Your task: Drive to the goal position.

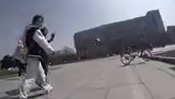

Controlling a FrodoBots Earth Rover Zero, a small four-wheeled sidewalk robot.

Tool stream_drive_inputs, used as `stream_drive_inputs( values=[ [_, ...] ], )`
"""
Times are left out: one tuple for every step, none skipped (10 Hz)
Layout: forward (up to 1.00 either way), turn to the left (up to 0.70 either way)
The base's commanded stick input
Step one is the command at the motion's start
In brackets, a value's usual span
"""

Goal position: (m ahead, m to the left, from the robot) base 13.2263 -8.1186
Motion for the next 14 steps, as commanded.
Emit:
stream_drive_inputs(
  values=[
    [0.00,0.00],
    [0.00,0.00],
    [0.00,0.00],
    [0.09,0.00],
    [0.18,0.00],
    [0.28,0.00],
    [0.37,0.00],
    [0.46,0.00],
    [0.56,0.00],
    [0.65,0.00],
    [0.70,0.00],
    [0.70,0.00],
    [0.70,0.00],
    [0.70,0.00]
  ],
)
